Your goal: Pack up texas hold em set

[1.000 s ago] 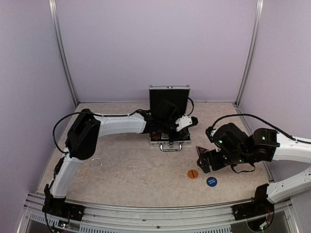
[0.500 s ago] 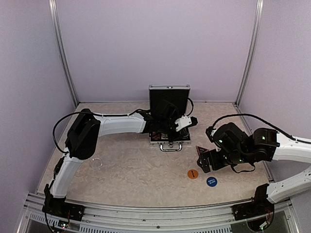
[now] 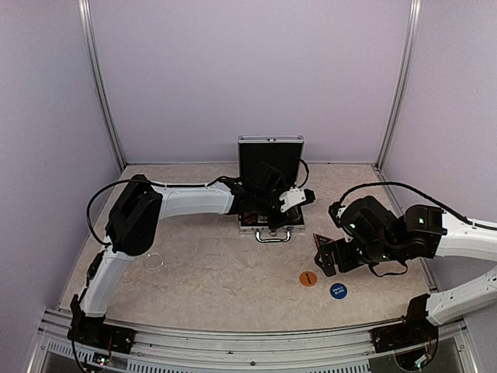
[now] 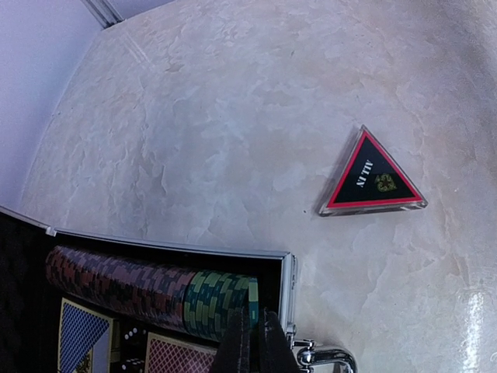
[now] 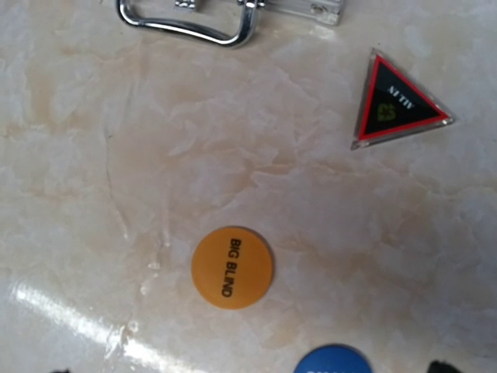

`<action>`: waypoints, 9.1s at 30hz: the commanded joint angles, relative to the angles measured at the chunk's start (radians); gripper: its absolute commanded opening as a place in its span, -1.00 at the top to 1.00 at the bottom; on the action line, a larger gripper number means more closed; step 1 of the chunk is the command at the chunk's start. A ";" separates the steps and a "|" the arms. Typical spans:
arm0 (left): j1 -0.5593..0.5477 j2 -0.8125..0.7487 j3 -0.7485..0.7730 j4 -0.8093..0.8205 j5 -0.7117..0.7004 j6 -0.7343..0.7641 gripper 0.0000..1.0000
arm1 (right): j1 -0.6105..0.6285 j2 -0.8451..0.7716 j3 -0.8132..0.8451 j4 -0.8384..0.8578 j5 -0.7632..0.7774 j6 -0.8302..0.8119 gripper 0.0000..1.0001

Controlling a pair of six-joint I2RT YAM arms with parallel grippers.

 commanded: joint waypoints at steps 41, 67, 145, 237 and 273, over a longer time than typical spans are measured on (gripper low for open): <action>-0.002 -0.403 -0.330 -0.012 -0.517 -0.582 -0.98 | -0.026 0.105 0.053 0.075 0.008 -0.063 -0.99; 0.248 -1.145 -1.230 -0.328 -0.448 -1.469 -0.98 | -0.086 0.082 -0.020 0.238 -0.077 -0.211 -1.00; 0.224 -0.320 -0.188 -0.380 -0.344 -1.285 -0.10 | -0.106 -0.047 -0.057 0.137 -0.023 -0.135 -0.99; 0.052 0.045 0.086 -0.060 -0.302 -1.356 0.02 | -0.109 -0.052 -0.026 0.082 -0.044 -0.094 -1.00; 0.156 0.168 0.155 0.083 -0.250 -1.360 0.24 | -0.109 -0.029 -0.039 0.084 -0.037 -0.076 -1.00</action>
